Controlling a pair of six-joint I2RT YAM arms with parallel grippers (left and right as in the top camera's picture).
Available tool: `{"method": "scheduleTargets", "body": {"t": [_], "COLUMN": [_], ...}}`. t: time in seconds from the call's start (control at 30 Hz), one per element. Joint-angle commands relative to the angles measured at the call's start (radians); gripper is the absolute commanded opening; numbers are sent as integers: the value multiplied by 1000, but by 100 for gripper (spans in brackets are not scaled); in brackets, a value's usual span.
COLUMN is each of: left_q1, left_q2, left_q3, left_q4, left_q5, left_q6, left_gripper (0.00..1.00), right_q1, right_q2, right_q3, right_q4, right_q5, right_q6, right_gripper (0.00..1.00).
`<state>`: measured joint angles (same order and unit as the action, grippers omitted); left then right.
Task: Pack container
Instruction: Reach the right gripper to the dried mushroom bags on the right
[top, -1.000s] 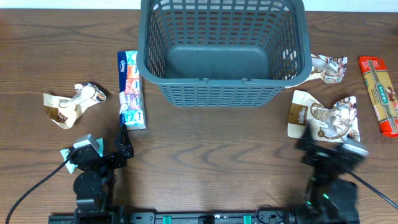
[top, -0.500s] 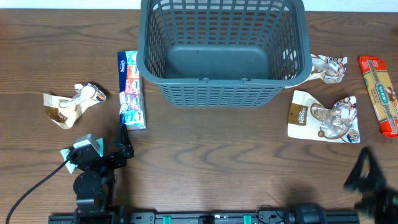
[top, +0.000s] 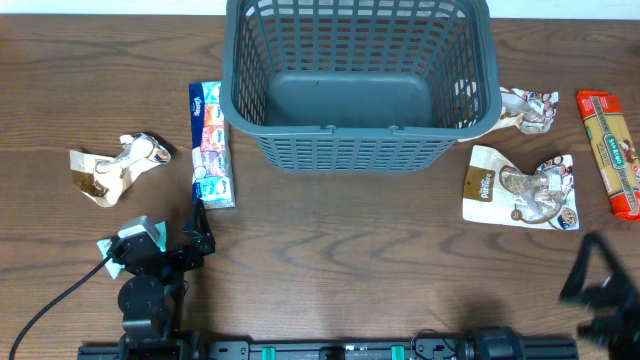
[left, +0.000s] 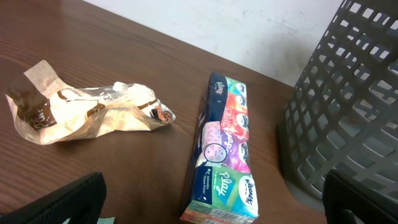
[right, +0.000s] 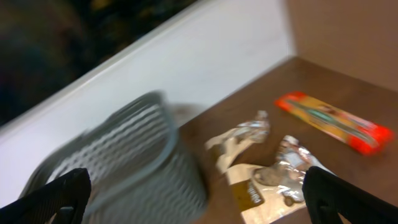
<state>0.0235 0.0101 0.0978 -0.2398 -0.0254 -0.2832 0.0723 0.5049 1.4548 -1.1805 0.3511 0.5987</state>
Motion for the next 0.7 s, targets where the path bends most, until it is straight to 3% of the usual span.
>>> {"method": "scheduleTargets", "body": {"t": [0.0,0.17,0.37,0.67], "left_q1": [4,4,4,4], "left_q2": [-6,-6,-6,-6], "left_q3": [-16,-16,-16,-16], "left_q4": [-29,-29,-29,-29], "left_q5": [18,18,18,18], "left_q6": [17,17,17,17], "left_gripper": [98,98,98,98], "right_q1": [0,-8,-140,-383], "right_q2": [146,404,725,1069], "right_q3": [-3,-2,-2,-2], "right_q4": [16,24,-50,11], "right_q5": [242,338,260,-99], "right_q6": [201,386,670,595], "right_gripper": [99,99,99,99]}}
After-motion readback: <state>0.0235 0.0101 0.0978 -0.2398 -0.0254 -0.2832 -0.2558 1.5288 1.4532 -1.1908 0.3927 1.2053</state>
